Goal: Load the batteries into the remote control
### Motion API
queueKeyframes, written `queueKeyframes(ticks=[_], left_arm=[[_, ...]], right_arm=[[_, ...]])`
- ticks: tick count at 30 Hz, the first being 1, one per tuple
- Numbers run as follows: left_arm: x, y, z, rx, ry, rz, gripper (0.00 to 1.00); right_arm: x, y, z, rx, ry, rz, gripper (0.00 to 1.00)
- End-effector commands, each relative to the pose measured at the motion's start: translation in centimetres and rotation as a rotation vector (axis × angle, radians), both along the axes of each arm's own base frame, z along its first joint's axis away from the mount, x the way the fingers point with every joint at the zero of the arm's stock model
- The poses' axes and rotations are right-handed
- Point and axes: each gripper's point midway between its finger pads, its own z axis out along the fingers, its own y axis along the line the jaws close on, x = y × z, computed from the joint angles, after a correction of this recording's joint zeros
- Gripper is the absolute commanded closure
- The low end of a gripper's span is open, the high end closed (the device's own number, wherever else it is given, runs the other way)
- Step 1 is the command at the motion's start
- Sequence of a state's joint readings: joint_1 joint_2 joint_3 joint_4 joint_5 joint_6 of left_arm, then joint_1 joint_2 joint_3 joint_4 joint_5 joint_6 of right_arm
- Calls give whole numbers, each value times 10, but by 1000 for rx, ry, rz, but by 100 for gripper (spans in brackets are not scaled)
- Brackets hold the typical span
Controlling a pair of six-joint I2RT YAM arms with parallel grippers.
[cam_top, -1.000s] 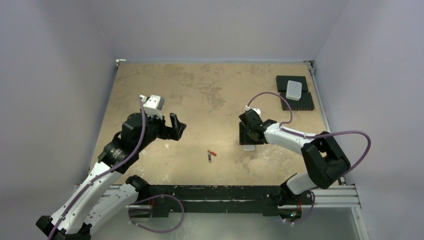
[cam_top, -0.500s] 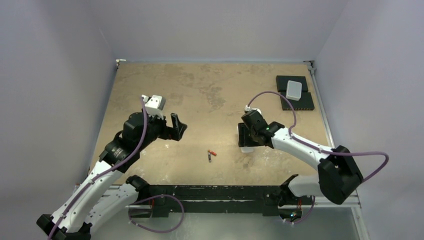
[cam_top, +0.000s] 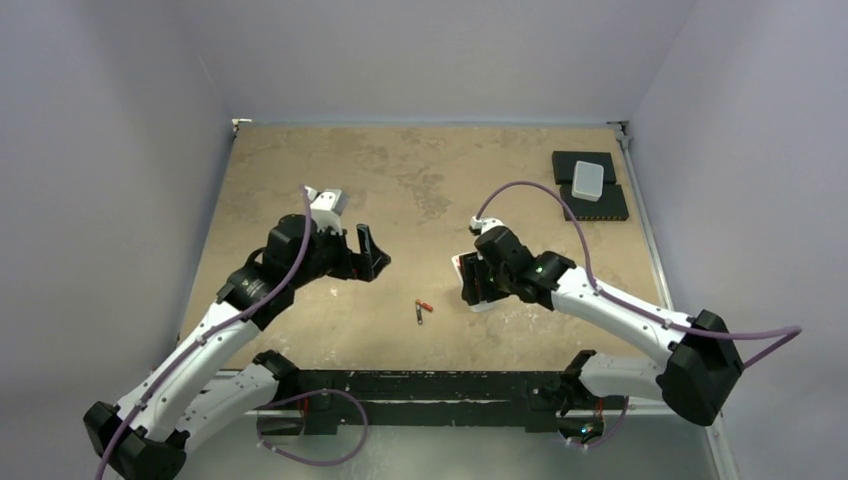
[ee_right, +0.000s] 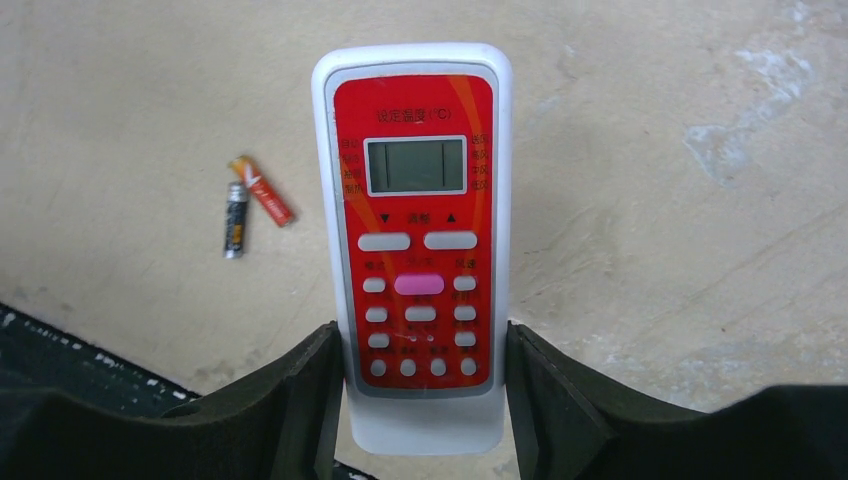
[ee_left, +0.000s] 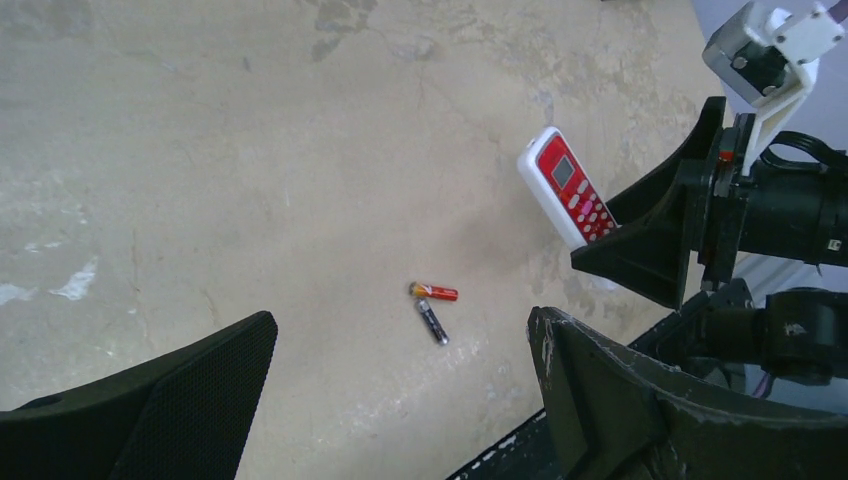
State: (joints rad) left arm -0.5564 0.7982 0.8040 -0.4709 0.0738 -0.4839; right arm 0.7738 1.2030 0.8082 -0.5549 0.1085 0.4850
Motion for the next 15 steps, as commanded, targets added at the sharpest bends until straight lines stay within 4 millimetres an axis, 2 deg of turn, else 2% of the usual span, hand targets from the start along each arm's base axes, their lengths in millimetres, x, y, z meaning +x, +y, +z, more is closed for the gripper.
queueKeyframes(ticks=[1,6,10,15], left_arm=[[-3,-23,16,-98,59,-71,1],[-3,-28,29,-173,109,-119,1],[-5,-26,36,-297,201,-202,2],[-14,-27,21,-351,326,-265,4]], right_arm=[[0,28,37,70,-105,114,100],[-11,50,53,102,-165,240,100],[-18,67,63,99,-216,329,100],[-31,88,82,139,-313,455,100]])
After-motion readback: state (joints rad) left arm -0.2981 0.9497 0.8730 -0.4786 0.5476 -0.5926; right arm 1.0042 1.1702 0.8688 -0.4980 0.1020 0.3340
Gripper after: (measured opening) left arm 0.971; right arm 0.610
